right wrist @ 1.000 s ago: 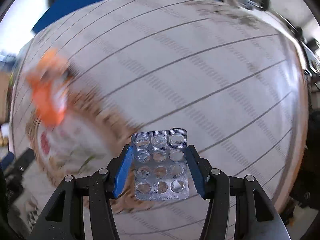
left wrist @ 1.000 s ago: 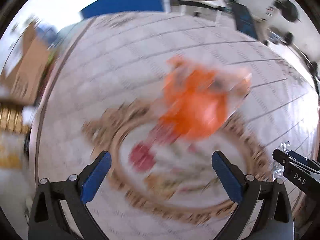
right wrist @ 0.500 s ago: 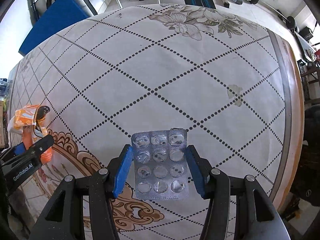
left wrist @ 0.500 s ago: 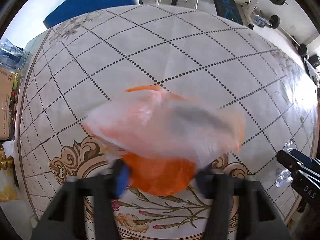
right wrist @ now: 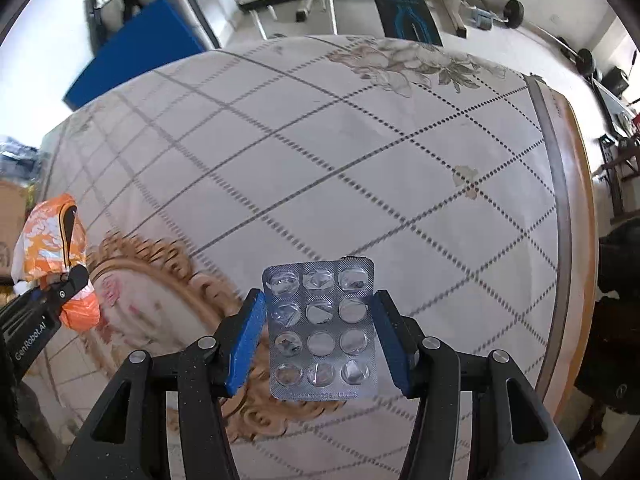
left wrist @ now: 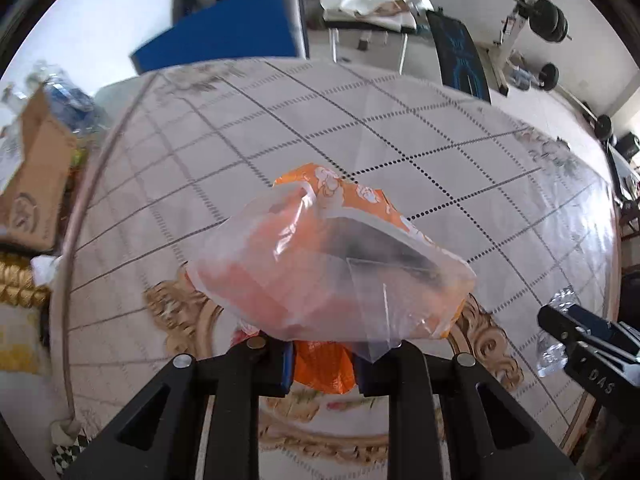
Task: Collect trash
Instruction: 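Carry both items over the trash bin and open both tools to drop them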
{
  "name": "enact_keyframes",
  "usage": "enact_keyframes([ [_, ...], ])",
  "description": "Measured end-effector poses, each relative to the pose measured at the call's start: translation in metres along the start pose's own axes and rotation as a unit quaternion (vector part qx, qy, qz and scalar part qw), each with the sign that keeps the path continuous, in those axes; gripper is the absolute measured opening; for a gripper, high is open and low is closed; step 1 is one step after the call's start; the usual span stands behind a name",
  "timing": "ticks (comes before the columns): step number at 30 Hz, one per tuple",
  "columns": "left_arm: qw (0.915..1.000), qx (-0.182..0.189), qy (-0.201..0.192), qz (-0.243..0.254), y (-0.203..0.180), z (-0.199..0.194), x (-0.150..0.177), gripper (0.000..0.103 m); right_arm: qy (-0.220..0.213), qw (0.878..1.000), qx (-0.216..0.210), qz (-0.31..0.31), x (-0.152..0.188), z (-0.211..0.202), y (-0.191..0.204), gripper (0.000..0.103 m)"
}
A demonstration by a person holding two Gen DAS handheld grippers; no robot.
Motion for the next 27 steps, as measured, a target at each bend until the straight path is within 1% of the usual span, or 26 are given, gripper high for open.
enact_keyframes([
  [1,1.0,-0.004,-0.005,-0.002,0.003,-0.006,0.005,0.019,-0.005,1.0,0.0,-0.003,0.006,-0.01,0.008,0.057],
  [3,0.9998,-0.007,-0.017,-0.007,0.009,-0.02,0.02,0.019,-0.017,1.0,-0.011,-0.009,0.022,-0.023,0.013,0.057],
  [5,0.9996,-0.003,-0.024,-0.013,0.016,-0.038,0.04,0.019,-0.021,0.999,-0.019,-0.018,0.035,-0.045,0.028,0.057],
  [7,0.9993,0.0,-0.032,-0.019,0.021,-0.051,0.06,0.019,-0.027,0.999,-0.026,-0.026,0.058,-0.069,0.041,0.057],
  [9,0.9988,0.005,-0.04,-0.026,0.025,-0.069,0.081,0.019,-0.031,0.998,-0.033,-0.032,0.082,-0.08,0.052,0.057],
  [13,0.9975,0.021,-0.06,-0.031,0.037,-0.103,0.136,0.019,-0.04,0.997,-0.046,-0.04,0.135,-0.117,0.062,0.057],
  [17,0.9963,0.04,-0.068,-0.033,0.058,-0.125,0.209,0.019,-0.053,0.996,-0.055,-0.05,0.215,-0.155,0.066,0.057],
  [18,0.9963,0.043,-0.066,-0.035,0.064,-0.127,0.227,0.019,-0.052,0.996,-0.057,-0.051,0.231,-0.159,0.067,0.057],
  [19,0.9961,0.054,-0.059,-0.039,0.073,-0.13,0.253,0.019,-0.05,0.996,-0.059,-0.049,0.252,-0.164,0.067,0.057],
  [20,0.9951,0.069,-0.049,-0.05,0.082,-0.131,0.278,0.019,-0.044,0.996,-0.064,-0.047,0.282,-0.169,0.066,0.057],
  [21,0.9941,0.083,-0.041,-0.057,0.088,-0.131,0.298,0.019,-0.04,0.996,-0.064,-0.047,0.3,-0.171,0.066,0.057],
  [22,0.993,0.094,-0.032,-0.063,0.097,-0.132,0.324,0.019,-0.033,0.996,-0.063,-0.047,0.329,-0.173,0.065,0.057],
  [23,0.992,0.102,-0.022,-0.071,0.106,-0.131,0.351,0.019,-0.02,0.997,-0.067,-0.043,0.355,-0.171,0.064,0.057],
  [24,0.9908,0.109,-0.009,-0.08,0.112,-0.127,0.376,0.019,-0.006,0.997,-0.07,-0.041,0.373,-0.169,0.063,0.057],
  [25,0.9898,0.114,0.004,-0.086,0.116,-0.123,0.394,0.019,0.017,0.997,-0.071,-0.036,0.401,-0.161,0.062,0.057],
  [26,0.9867,0.125,0.026,-0.1,0.122,-0.113,0.419,0.019,0.04,0.996,-0.074,-0.029,0.425,-0.152,0.06,0.057],
  [27,0.9839,0.133,0.043,-0.111,0.127,-0.104,0.438,0.018,0.057,0.995,-0.076,-0.025,0.442,-0.145,0.059,0.057],
])
Point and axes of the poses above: each gripper's, at about its wrist camera, not at the fingertips, and z roughly the way its jaws point, y to its left, x to its underside, the point moved 1 cm from there along z, roughly the way its jaws point, and after that the axes turned 5 degrees about z, right-handed, at the moved point
